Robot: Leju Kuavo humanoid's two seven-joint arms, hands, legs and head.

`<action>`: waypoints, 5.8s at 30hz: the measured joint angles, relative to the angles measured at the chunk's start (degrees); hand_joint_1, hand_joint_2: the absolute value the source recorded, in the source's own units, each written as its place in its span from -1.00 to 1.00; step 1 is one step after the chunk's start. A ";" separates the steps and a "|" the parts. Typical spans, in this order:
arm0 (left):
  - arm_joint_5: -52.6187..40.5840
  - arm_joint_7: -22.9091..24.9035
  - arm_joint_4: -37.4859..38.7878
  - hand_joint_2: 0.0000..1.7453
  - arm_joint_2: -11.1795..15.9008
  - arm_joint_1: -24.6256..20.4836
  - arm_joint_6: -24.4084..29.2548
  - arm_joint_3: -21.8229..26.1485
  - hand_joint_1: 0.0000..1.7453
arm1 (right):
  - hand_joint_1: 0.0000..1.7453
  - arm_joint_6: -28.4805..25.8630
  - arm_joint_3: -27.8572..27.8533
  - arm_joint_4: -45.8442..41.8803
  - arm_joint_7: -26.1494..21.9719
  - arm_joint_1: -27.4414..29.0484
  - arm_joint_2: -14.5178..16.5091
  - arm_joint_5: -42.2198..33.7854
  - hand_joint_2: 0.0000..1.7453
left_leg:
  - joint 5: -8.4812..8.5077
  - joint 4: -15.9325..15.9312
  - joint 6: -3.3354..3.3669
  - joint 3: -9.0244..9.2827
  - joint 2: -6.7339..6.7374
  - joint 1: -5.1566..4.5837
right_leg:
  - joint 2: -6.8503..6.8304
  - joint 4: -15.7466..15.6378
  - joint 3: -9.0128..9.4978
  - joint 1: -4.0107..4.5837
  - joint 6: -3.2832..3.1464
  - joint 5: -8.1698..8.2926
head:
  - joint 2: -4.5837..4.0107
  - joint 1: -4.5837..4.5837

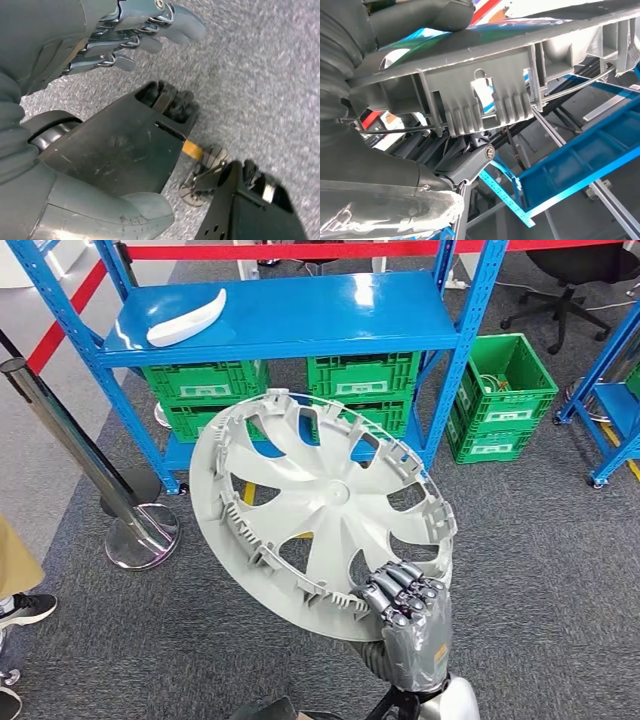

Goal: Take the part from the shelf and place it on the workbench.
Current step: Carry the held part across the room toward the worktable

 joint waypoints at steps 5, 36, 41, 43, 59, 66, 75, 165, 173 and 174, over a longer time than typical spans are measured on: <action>-0.23 -0.14 -0.04 1.00 -0.04 -0.37 -0.52 -0.69 -1.00 | 1.00 0.00 -0.05 -0.99 2.52 0.50 -0.02 2.29 1.00 | 2.66 1.47 1.05 6.38 -0.06 -0.20 | 0.05 1.98 -5.83 0.70 -0.07 3.07 | 0.00 -0.01; 27.88 -22.00 -2.95 1.00 -1.09 -5.27 -5.51 -0.69 -1.00 | 1.00 -0.02 2.78 -8.28 24.30 3.06 -3.29 14.98 1.00 | 5.62 -2.31 1.62 4.10 -1.85 0.04 | 2.63 1.15 0.83 -0.21 0.96 -1.86 | 0.00 0.32; 28.12 -22.20 -3.90 1.00 -0.71 -4.49 -5.79 -2.39 -1.00 | 1.00 -0.03 3.78 -9.47 25.09 2.75 -4.14 15.15 1.00 | 6.72 -9.00 2.68 7.28 -2.99 -0.05 | 4.72 1.11 -0.35 -0.75 2.52 -1.32 | 0.00 0.39; 28.14 -22.22 -4.28 1.00 -0.98 -4.65 -5.61 -2.93 -1.00 | 1.00 -0.04 3.89 -9.92 25.07 2.78 -4.34 15.15 1.00 | 6.59 -10.84 3.05 7.90 -1.83 0.26 | 3.53 2.96 -1.79 -0.59 2.99 -2.75 | 0.00 0.74; 33.18 -24.23 -4.64 1.00 1.81 -5.58 -0.68 -3.28 -1.00 | 1.00 -0.02 7.91 -11.52 28.98 0.63 -7.58 15.16 1.00 | 3.11 -6.50 0.51 6.09 2.62 0.06 | 0.33 1.36 -2.86 -0.51 0.81 1.30 | 0.00 1.16; 30.10 -24.43 -4.60 1.00 2.87 -6.34 6.05 -3.73 -1.00 | 1.00 -0.02 8.45 -12.27 26.94 0.54 -8.12 15.14 1.00 | 2.06 -1.36 0.99 5.41 -1.25 0.27 | 4.89 1.75 -4.31 -0.39 0.73 2.37 | 0.00 1.09; 29.18 -21.83 -4.55 1.00 2.13 -7.30 3.13 -4.96 -1.00 | 1.00 -0.02 6.78 -13.48 25.12 2.02 -7.68 14.91 1.00 | 4.85 -10.67 2.88 9.13 -0.72 0.56 | 2.60 7.92 -9.48 -0.35 3.27 -0.35 | 0.00 1.50; 42.12 -16.37 -4.45 1.00 4.11 -5.61 -3.28 -0.15 -1.00 | 1.00 -0.03 -7.59 -23.86 16.70 19.74 0.20 14.78 1.00 | 3.73 -9.77 2.48 8.89 -2.16 0.52 | 5.79 3.63 -6.89 0.16 2.16 1.52 | 0.00 2.24; 44.73 -10.06 -4.07 1.00 5.46 -4.87 -5.33 2.90 -1.00 | 1.00 -0.04 -10.41 -25.73 16.98 21.28 0.57 14.83 1.00 | 3.47 -10.02 2.76 9.17 3.42 0.26 | -0.99 10.66 -9.33 -0.05 3.02 -0.95 | 0.00 2.80; 44.78 -9.49 -4.04 1.00 5.57 -4.87 -5.29 3.15 -1.00 | 1.00 -0.04 -10.66 -25.92 17.15 21.32 0.57 14.83 1.00 | 3.30 -9.96 2.50 9.31 3.92 0.11 | -2.35 6.74 -6.97 0.17 2.82 0.21 | 0.00 2.81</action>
